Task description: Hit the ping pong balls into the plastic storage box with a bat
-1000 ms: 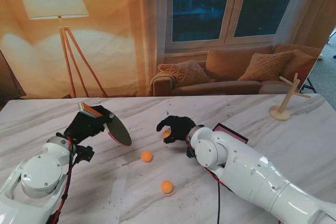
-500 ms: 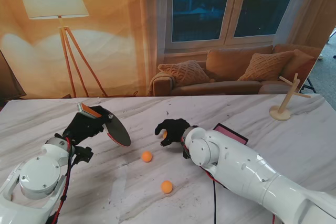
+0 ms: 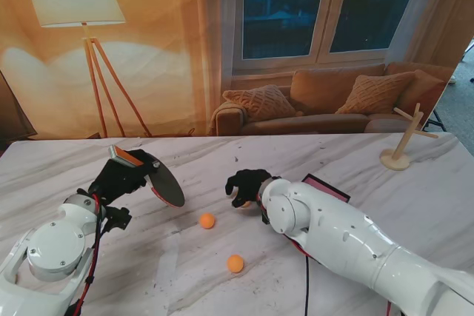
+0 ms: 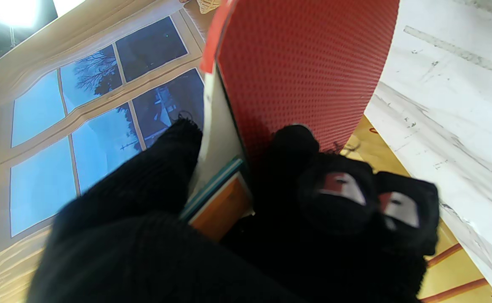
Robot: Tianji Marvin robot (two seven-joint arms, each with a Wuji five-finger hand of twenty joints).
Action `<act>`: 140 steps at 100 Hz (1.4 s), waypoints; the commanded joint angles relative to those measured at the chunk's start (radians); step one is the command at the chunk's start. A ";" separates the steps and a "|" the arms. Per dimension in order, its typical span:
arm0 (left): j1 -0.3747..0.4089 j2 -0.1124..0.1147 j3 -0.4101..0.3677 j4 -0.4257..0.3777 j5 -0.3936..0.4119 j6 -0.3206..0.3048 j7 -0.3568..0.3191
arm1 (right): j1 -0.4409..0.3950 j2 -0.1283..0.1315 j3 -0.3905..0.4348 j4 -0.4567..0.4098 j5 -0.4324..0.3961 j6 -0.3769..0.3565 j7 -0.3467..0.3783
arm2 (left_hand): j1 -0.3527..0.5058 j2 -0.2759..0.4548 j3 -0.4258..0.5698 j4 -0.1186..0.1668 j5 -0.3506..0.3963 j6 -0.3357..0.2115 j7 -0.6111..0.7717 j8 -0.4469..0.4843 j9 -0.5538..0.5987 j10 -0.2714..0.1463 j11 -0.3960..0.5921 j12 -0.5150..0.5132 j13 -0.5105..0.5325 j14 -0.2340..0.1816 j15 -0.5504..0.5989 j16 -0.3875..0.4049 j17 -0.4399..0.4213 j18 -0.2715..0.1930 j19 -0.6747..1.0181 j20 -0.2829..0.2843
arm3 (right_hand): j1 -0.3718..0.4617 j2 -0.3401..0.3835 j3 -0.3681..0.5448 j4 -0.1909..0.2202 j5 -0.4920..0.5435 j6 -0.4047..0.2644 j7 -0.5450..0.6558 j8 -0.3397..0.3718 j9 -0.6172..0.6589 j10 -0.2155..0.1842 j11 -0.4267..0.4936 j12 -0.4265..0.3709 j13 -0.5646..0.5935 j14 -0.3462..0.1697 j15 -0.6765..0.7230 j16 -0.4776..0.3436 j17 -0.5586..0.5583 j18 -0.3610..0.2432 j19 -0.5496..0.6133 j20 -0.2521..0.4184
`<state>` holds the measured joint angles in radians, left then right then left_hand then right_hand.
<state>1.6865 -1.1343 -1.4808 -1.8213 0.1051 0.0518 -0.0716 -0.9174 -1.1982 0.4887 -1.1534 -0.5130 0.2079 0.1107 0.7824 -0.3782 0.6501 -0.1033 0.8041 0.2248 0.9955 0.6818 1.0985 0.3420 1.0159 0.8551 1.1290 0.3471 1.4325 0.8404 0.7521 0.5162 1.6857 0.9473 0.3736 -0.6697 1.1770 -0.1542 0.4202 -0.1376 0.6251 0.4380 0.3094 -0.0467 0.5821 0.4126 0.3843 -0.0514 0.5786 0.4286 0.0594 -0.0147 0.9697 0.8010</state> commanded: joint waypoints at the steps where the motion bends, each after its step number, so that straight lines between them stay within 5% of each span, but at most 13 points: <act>1: 0.004 -0.002 -0.002 -0.008 0.000 -0.004 -0.013 | -0.006 0.005 0.002 -0.007 -0.008 0.012 0.015 | -0.003 0.055 0.075 0.022 0.061 0.017 0.045 0.015 0.050 -0.047 0.038 -0.005 0.042 0.020 0.047 0.001 0.023 -0.099 0.091 -0.057 | 0.023 -0.036 0.069 0.016 0.022 -0.025 0.021 0.013 0.015 0.013 0.022 0.014 0.035 0.022 0.036 0.022 0.005 0.006 0.040 0.014; 25: 0.004 -0.002 -0.002 -0.008 0.000 -0.004 -0.013 | -0.019 0.027 0.000 -0.037 -0.079 0.008 0.017 | -0.003 0.056 0.074 0.022 0.062 0.017 0.044 0.016 0.049 -0.047 0.037 -0.005 0.041 0.020 0.045 0.002 0.020 -0.099 0.089 -0.055 | 0.051 -0.124 0.106 -0.001 0.011 -0.050 0.052 0.051 0.018 0.042 0.080 0.066 0.077 0.023 0.161 0.085 0.073 0.014 0.218 0.036; 48: 0.000 -0.001 -0.003 0.001 0.001 -0.022 -0.015 | -0.032 0.037 -0.001 -0.052 -0.098 0.002 0.023 | -0.004 0.055 0.075 0.022 0.061 0.016 0.043 0.017 0.050 -0.048 0.036 -0.005 0.041 0.020 0.045 0.003 0.020 -0.099 0.088 -0.054 | 0.059 -0.134 0.119 -0.003 0.080 -0.059 0.111 0.103 0.035 0.044 0.115 0.104 0.110 0.011 0.265 0.137 0.111 0.007 0.298 0.047; 77: 0.000 0.000 -0.006 0.002 -0.001 -0.032 -0.018 | -0.034 0.037 -0.022 -0.035 -0.104 -0.022 0.019 | -0.004 0.056 0.075 0.022 0.062 0.016 0.043 0.018 0.050 -0.048 0.036 -0.004 0.040 0.021 0.044 0.003 0.020 -0.098 0.087 -0.052 | 0.128 -0.162 0.163 0.003 0.111 -0.056 0.136 0.137 0.088 0.072 0.172 0.150 0.281 0.008 0.398 0.179 0.290 0.017 0.459 0.064; 88: 0.000 0.000 -0.007 0.003 0.000 -0.036 -0.018 | -0.033 0.033 -0.028 -0.024 -0.106 -0.026 0.007 | -0.004 0.057 0.075 0.022 0.062 0.015 0.043 0.018 0.050 -0.048 0.036 -0.004 0.040 0.021 0.044 0.004 0.020 -0.098 0.087 -0.052 | 0.166 -0.171 0.180 0.010 0.128 -0.049 0.155 0.142 0.115 0.089 0.201 0.177 0.334 0.004 0.433 0.169 0.341 0.017 0.505 0.022; 95: 0.001 0.000 -0.007 0.002 -0.001 -0.038 -0.018 | -0.033 0.030 -0.031 -0.015 -0.110 -0.032 -0.006 | -0.004 0.054 0.075 0.022 0.061 0.015 0.042 0.018 0.050 -0.048 0.036 -0.004 0.040 0.021 0.044 0.004 0.019 -0.098 0.087 -0.051 | 0.213 -0.204 0.185 -0.072 0.144 -0.041 0.177 0.147 0.138 0.097 0.237 0.200 0.374 0.017 0.460 0.132 0.382 0.020 0.524 0.003; 105: 0.002 0.001 -0.009 0.001 0.000 -0.044 -0.019 | -0.032 0.024 -0.035 -0.001 -0.113 -0.040 -0.026 | -0.005 0.056 0.075 0.021 0.062 0.014 0.043 0.019 0.050 -0.048 0.036 -0.004 0.039 0.021 0.043 0.004 0.018 -0.098 0.086 -0.051 | 0.270 -0.248 0.185 -0.129 0.159 -0.030 0.204 0.156 0.170 0.111 0.278 0.226 0.429 0.034 0.505 0.086 0.439 0.022 0.550 -0.017; 134: 0.006 0.001 -0.014 -0.004 -0.001 -0.050 -0.021 | -0.029 0.007 -0.045 0.031 -0.114 -0.047 -0.069 | -0.004 0.055 0.076 0.022 0.062 0.014 0.043 0.019 0.050 -0.048 0.035 -0.004 0.038 0.022 0.042 0.005 0.017 -0.098 0.085 -0.050 | 0.343 -0.287 0.182 -0.142 0.217 0.005 0.281 0.194 0.284 0.125 0.376 0.285 0.541 0.048 0.548 0.013 0.555 0.025 0.581 -0.062; 140: 0.007 0.001 -0.015 -0.006 -0.001 -0.051 -0.020 | -0.030 0.003 -0.046 0.039 -0.113 -0.048 -0.081 | -0.004 0.054 0.076 0.022 0.062 0.014 0.043 0.019 0.050 -0.048 0.035 -0.004 0.038 0.022 0.042 0.005 0.017 -0.098 0.085 -0.049 | 0.351 -0.283 0.181 -0.138 0.228 0.008 0.312 0.152 0.322 0.130 0.375 0.308 0.556 0.053 0.543 0.000 0.567 0.034 0.582 -0.085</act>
<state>1.6873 -1.1332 -1.4929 -1.8185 0.1049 0.0063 -0.0789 -0.9459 -1.1874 0.4448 -1.1244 -0.6253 0.1581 0.0256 0.7822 -0.3782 0.6501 -0.1033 0.8042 0.2241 0.9955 0.6830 1.0985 0.3415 1.0160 0.8551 1.1290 0.3469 1.4326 0.8404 0.7521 0.5156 1.6857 0.9471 0.6867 -0.9348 1.2791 -0.2690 0.6080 -0.1477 0.8834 0.6124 0.5807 0.0851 0.9312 0.6864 0.9026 -0.0164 1.1061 0.4478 0.6057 0.0134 1.5019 0.7494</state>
